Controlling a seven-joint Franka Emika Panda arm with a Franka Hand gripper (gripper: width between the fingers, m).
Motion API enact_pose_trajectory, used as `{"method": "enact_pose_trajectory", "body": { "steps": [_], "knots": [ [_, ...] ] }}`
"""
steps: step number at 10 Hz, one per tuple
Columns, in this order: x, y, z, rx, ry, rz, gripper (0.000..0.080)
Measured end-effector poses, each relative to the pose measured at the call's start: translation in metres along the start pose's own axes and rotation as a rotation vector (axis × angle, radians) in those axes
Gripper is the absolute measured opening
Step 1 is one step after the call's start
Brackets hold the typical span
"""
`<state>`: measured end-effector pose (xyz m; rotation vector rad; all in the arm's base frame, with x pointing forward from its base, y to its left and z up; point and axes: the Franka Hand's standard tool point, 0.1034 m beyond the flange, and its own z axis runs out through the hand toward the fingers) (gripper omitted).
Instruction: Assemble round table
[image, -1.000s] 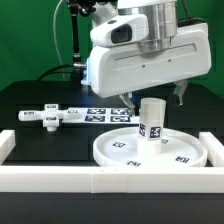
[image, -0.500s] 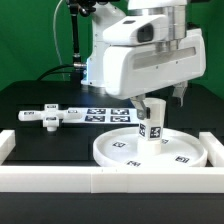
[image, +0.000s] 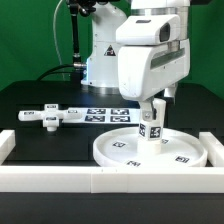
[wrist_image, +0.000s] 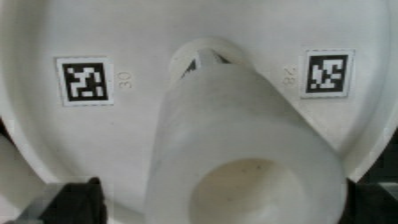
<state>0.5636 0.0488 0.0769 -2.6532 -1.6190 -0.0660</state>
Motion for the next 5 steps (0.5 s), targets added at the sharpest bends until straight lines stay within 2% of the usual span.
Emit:
{"method": "enact_pose_trajectory", "body": {
  "steps": [2,5],
  "knots": [
    [-0.0009,-0.0016,0.0022,-0.016,-0.013,-0.148,0.0648],
    [-0.0041,-0.0051,0.0067,-0.011,-0.034,-0.29,0.0648]
  ]
}}
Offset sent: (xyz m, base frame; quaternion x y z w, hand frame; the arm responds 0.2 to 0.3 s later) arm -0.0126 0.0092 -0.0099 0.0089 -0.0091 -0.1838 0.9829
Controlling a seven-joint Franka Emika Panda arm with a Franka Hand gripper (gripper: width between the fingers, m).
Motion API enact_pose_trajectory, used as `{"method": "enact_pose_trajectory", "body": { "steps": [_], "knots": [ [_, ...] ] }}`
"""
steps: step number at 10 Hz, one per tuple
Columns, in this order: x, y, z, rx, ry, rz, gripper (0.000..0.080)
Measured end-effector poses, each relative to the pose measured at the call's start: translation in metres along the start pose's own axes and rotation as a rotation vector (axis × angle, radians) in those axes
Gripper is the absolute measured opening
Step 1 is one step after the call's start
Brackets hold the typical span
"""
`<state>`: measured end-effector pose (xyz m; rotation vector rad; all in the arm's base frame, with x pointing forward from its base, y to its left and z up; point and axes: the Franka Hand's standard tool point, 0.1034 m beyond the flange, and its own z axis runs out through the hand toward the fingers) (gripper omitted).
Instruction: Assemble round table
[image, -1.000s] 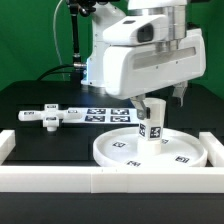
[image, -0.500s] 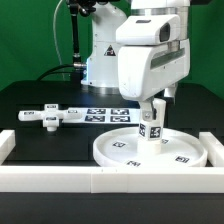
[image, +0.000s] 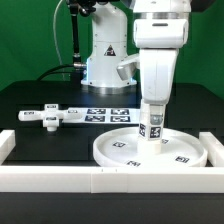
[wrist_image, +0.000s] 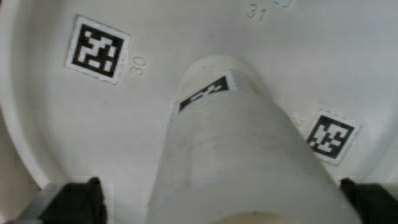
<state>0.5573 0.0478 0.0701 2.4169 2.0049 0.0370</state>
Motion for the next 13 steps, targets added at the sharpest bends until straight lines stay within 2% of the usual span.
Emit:
{"method": "enact_pose_trajectory", "body": {
  "steps": [7,8,9,10,13],
  "knots": [
    [-0.0073,0.0019,0.0004,-0.005,-0.05,-0.405,0.0648],
    [-0.0067,0.0021,-0.0002,-0.007,-0.049,-0.387,0.0518],
    [-0.0066,0.0019,-0.0003,-0.005,-0.05,-0.386,0.0518],
    [-0.0075,0.0018,0.0005,-0.004,-0.05,-0.385,0.0406],
    [-0.0079,0.0018,0.0006,-0.005,-0.05,-0.341,0.0406]
  ]
}}
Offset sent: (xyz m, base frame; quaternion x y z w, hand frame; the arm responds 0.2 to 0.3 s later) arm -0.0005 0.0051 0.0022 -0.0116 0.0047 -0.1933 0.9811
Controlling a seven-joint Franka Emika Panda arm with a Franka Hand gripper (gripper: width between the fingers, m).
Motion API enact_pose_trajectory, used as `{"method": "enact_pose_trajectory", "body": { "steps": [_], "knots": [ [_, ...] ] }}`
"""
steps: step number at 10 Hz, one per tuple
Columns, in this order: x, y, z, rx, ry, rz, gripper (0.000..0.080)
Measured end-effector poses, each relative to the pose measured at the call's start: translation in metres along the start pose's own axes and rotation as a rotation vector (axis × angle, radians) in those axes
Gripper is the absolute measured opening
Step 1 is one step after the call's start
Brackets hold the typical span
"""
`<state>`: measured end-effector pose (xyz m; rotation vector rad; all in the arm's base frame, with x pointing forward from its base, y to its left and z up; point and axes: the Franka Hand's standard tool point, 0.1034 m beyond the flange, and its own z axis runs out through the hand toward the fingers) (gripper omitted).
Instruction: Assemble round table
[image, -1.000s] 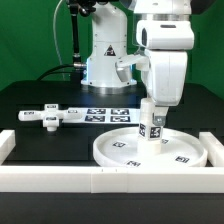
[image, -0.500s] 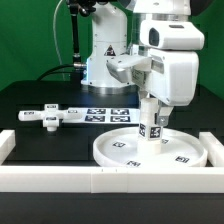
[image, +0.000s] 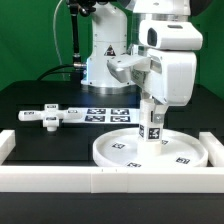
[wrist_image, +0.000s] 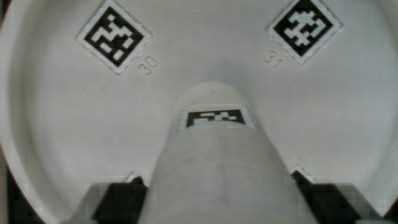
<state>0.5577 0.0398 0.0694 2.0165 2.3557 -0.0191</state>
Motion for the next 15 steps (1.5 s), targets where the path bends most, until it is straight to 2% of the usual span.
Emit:
{"method": "enact_pose_trajectory", "body": {
  "steps": [2,4,7,13,15],
  "knots": [
    [0.0001,-0.0001,0.0003,0.001,0.001,0.119,0.0406],
    [-0.0033,-0.001,0.0008,0.005,0.012,0.384,0.0407],
    [0.0045,-0.0023,0.0011,0.015,0.01,0.853,0.0407],
    [0.0029,-0.003,0.0011,0.026,0.011,1.258,0.0407],
    [0.0017,-0.0079,0.0022,0.026,0.055,1.547,0.0407]
  ]
}}
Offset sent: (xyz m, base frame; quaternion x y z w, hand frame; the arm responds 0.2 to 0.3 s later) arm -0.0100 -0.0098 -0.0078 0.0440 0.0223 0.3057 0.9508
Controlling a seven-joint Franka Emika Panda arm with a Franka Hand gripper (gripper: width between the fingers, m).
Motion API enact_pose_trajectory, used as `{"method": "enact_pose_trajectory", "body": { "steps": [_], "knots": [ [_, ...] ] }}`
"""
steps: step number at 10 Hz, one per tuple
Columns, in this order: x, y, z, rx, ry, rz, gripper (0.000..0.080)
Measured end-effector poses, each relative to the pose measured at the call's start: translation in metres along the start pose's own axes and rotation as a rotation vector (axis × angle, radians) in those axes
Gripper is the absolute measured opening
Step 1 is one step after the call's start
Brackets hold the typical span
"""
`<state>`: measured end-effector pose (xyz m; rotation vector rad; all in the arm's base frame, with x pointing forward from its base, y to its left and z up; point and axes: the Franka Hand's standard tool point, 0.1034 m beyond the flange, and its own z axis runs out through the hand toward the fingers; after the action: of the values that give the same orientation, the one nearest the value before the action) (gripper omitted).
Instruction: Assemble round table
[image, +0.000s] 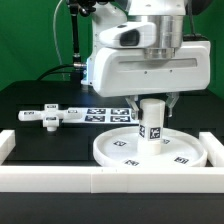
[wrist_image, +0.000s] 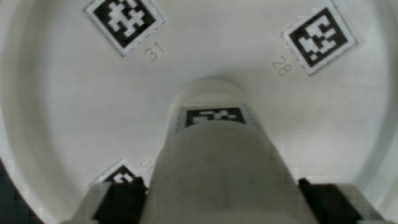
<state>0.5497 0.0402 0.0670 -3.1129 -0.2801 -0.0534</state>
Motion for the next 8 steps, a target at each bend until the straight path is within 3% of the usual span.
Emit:
{"method": "enact_pose_trajectory", "body": {
  "steps": [3,8],
  "knots": [
    [-0.0026,0.0011,-0.0003,0.027,0.016,0.339,0.0407],
    [-0.0019,0.0019,-0.0004,0.042,0.018,0.668,0.0407]
  ]
}}
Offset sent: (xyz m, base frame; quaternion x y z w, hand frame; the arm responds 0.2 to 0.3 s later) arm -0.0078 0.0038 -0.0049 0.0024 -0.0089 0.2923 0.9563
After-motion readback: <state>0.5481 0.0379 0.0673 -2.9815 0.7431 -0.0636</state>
